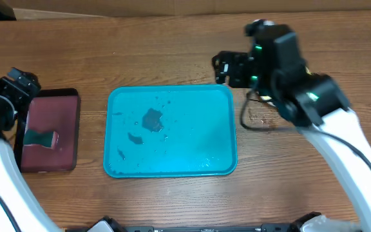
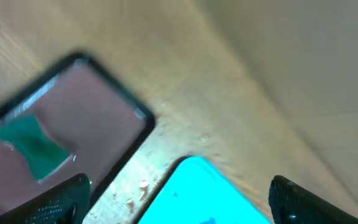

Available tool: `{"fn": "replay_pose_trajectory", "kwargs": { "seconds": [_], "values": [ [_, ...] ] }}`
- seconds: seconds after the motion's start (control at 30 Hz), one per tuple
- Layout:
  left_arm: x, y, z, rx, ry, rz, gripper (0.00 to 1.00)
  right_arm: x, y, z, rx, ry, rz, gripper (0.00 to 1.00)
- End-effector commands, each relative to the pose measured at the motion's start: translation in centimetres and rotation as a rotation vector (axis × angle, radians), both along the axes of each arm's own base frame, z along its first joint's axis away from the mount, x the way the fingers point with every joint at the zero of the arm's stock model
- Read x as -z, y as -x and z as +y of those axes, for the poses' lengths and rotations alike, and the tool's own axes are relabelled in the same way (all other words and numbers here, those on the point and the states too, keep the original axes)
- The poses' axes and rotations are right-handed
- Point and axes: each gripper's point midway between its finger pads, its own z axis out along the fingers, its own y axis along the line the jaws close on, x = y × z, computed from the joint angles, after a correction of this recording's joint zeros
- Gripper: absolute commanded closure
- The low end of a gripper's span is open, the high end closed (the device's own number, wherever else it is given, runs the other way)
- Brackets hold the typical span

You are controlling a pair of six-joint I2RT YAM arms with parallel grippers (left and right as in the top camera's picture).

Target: Clean dirty plates on tray and stack at the side

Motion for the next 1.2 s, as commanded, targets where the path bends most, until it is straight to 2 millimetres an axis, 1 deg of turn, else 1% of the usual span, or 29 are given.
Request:
{"fn": "replay_pose_trajectory", "kwargs": {
  "seconds": [0.0, 0.1, 0.23, 0.33, 0.43, 0.5, 0.57, 0.6, 0.63, 0.7, 0.77, 0.8, 0.83, 0.93, 1.03, 1.1, 1.17],
  "values": [
    [-3.5, 1.9, -2.6, 0.064, -0.072, -0.099, 0.09, -2.1, 0.5, -0.9, 0.042, 0.02, -0.067, 0.07],
    [-4.6, 3.6, -4.9, 0.092, -0.11, -0.15, 0.09, -2.3, 1.1, -0.8, 0.058, 0.053, -0.083, 0.07],
    [-4.6, 5.3, -8.2, 0.164, -0.169, -0.22, 0.09, -1.3, 1.6, -0.4, 0.076, 0.12, -0.085, 0.07],
    [-4.2, 5.6, -10.6, 0.262, -0.229, -0.267, 0.1, -0.8, 2.2, 0.1, 0.086, 0.153, -0.093, 0.07],
    [-3.4, 5.2, -13.3, 0.38, -0.262, -0.295, 0.11, -1.2, 2.7, 1.0, 0.079, 0.165, -0.117, 0.07],
    [-2.7, 4.8, -15.2, 0.455, -0.254, -0.298, 0.12, -1.5, 2.8, 0.9, 0.092, 0.178, -0.135, 0.07],
    [-2.3, 4.6, -17.3, 0.554, -0.272, -0.301, 0.12, -2.0, 3.0, 0.2, 0.125, 0.203, -0.155, 0.07],
    [-2.2, 4.7, -18.7, 0.626, -0.318, -0.304, 0.09, -2.4, 3.1, -0.8, 0.157, 0.222, -0.169, 0.07],
    [-2.2, 4.7, -19.0, 0.641, -0.332, -0.303, 0.08, -2.7, 3.3, -1.3, 0.173, 0.231, -0.176, 0.06],
    [-2.0, 4.8, -20.1, 0.668, -0.366, -0.293, 0.05, -3.7, 4.0, -2.9, 0.215, 0.249, -0.2, 0.04],
    [-1.9, 5.0, -20.9, 0.688, -0.379, -0.288, 0.03, -5.0, 5.1, -4.4, 0.245, 0.249, -0.225, 0.02],
    [-1.9, 5.1, -21.1, 0.692, -0.385, -0.285, 0.0, -5.6, 5.8, -5.1, 0.255, 0.243, -0.238, 0.01],
    [-1.9, 5.3, -21.1, 0.69, -0.394, -0.283, 0.0, -6.4, 6.5, -5.7, 0.259, 0.23, -0.252, 0.0],
    [-2.8, 5.8, -20.4, 0.645, -0.429, -0.301, 0.0, -8.6, 8.9, -7.7, 0.271, 0.179, -0.298, 0.0],
    [-4.9, 6.9, -19.5, 0.582, -0.47, -0.362, 0.0, -10.0, 10.9, -9.5, 0.285, 0.144, -0.335, 0.0],
    [-6.6, 8.1, -18.8, 0.534, -0.502, -0.41, 0.0, -10.2, 12.0, -10.6, 0.299, 0.14, -0.347, 0.0],
    [-8.0, 9.7, -17.8, 0.463, -0.522, -0.458, 0.0, -9.9, 12.7, -11.3, 0.303, 0.135, -0.354, 0.0]
  ]
}}
